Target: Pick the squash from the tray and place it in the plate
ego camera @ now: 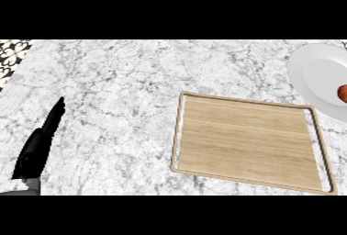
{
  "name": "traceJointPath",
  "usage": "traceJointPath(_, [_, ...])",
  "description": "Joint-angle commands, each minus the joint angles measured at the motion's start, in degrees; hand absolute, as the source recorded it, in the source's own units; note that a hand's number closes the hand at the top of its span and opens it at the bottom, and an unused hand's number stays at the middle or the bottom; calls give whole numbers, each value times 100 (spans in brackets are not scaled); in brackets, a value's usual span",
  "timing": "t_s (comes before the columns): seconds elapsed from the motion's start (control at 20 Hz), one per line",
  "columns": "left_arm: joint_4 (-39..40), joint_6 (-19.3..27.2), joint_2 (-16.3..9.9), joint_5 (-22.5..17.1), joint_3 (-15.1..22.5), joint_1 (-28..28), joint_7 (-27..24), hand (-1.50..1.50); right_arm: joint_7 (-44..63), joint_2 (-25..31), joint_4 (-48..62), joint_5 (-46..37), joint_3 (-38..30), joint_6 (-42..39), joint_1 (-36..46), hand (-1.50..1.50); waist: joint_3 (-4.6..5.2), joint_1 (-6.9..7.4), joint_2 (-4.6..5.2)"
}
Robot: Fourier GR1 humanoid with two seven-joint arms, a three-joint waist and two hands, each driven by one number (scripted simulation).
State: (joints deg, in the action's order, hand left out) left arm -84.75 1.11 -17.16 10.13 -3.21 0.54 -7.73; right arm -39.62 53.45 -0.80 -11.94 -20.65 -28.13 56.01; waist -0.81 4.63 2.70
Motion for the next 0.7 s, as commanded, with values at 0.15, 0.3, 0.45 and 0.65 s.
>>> traceJointPath(0.15, [19, -22, 15, -45, -26, 6, -81, 0, -293, 310, -174, 345, -332, -808, -206, -150, -28, 21, 57])
traceJointPath(0.3, [-6, 38, 6, -15, -57, -43, -74, 0, -337, 437, -310, 342, -322, -951, -381, -150, -49, -47, 72])
traceJointPath(0.45, [51, 0, 70, -15, 23, -47, -90, 0, -280, 423, -436, 375, -347, -884, -414, -150, -45, -18, 101])
traceJointPath(0.65, [-32, -52, 21, -47, 0, 50, -104, 0, -216, 508, -515, 441, -400, -934, -585, -150, -62, 28, 79])
